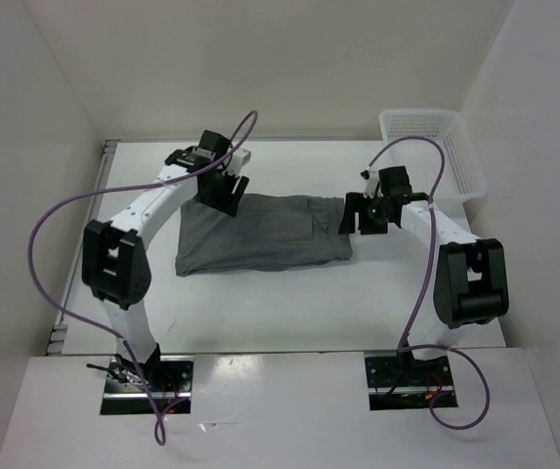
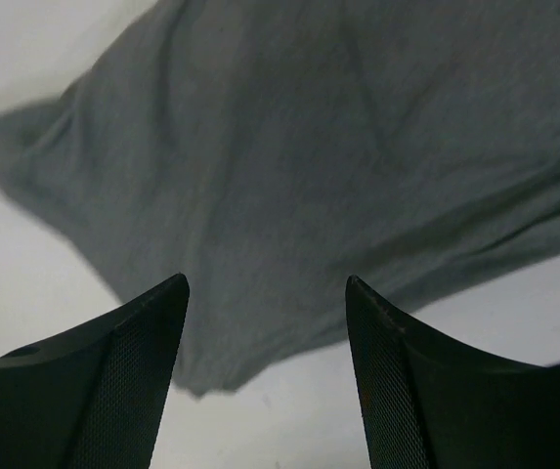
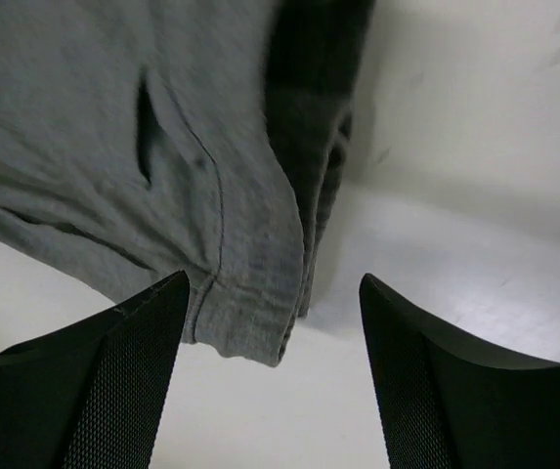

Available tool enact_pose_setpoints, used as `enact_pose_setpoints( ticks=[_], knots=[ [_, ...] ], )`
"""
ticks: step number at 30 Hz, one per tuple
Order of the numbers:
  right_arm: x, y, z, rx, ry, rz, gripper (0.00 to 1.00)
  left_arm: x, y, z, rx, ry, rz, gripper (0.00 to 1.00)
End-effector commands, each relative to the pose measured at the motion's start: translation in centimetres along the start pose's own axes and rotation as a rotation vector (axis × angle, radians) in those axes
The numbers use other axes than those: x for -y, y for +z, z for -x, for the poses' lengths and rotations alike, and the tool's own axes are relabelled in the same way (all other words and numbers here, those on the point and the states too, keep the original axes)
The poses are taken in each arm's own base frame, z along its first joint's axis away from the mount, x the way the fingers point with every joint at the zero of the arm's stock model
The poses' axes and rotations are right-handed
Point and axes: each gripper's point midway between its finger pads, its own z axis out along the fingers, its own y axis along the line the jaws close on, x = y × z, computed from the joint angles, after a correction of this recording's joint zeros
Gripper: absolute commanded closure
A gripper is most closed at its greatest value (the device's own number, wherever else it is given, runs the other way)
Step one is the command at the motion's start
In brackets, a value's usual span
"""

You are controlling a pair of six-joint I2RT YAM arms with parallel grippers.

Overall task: Fold and stack the shorts
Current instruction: Fold the shorts

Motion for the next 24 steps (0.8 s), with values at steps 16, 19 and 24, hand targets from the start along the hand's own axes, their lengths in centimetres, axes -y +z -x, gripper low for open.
enact_pose_setpoints(
  ticks=[16, 19, 24],
  knots=[
    [1.4, 5.2, -7.1, -0.199, 0.376, -0.086, 0.27, 6.4, 12.5, -2.7, -0.157, 0.075, -0.177, 0.27],
    [0.3, 6.3, -8.3, -0.250, 0.369, -0.070, 0.35, 6.2, 12.7, -2.5, -0.157, 0.076, -0.168, 0.26],
    [-1.5, 7.5, -9.8, -0.294, 0.363, -0.032, 0.56, 6.4, 13.0, -2.8, -0.166, 0.074, -0.178, 0.26]
  ],
)
